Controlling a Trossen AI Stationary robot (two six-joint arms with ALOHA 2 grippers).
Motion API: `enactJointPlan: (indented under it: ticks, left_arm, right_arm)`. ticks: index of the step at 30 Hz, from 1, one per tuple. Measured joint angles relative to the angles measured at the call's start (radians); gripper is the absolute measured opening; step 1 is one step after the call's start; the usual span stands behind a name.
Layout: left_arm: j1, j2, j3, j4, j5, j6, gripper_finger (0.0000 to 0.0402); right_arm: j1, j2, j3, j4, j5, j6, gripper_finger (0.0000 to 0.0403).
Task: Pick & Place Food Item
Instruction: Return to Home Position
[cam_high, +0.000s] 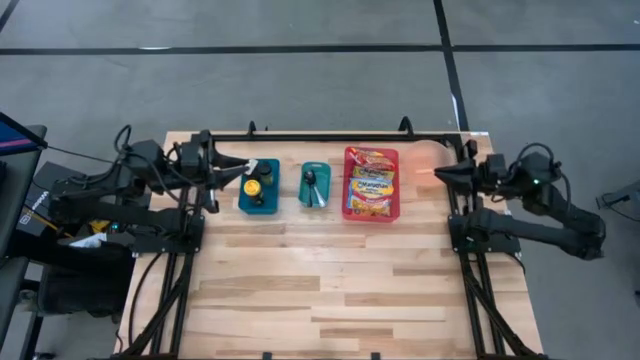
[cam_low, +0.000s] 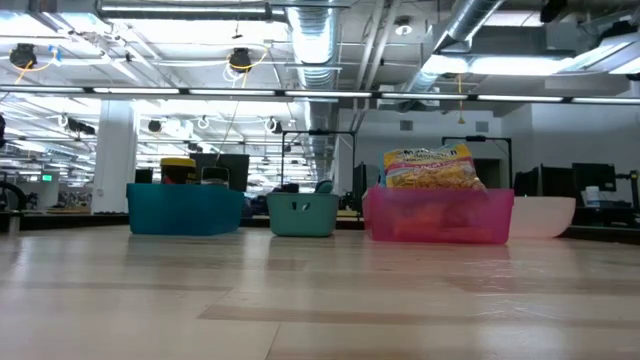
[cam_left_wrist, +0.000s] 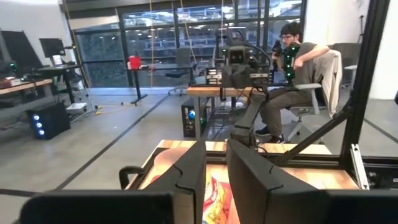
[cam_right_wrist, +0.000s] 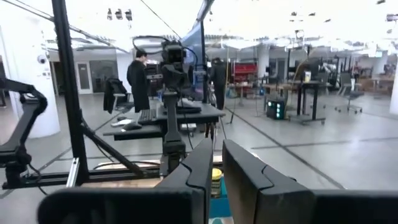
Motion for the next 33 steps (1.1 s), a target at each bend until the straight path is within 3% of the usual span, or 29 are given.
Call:
enactJointPlan:
  ticks: [12,26,33]
  left_arm:
    - [0.0,-0.085,0.0,-0.06,-0.042,-0.004,0.0031]
    - [0.0,-0.222,-0.002,-0.139,-0.077,-0.004,0.0005]
    - [0.0,-0.326,-0.081,-0.134,-0.124,-0.004,0.0001]
  right_arm:
    - [-0.002,-0.264,-0.116,-0.018,0.033,0.027,0.0033]
    - [-0.002,-0.265,-0.123,-0.086,0.057,0.037,0.0033]
    - [-0.003,-0.265,-0.123,-0.082,0.056,0.031,0.0033]
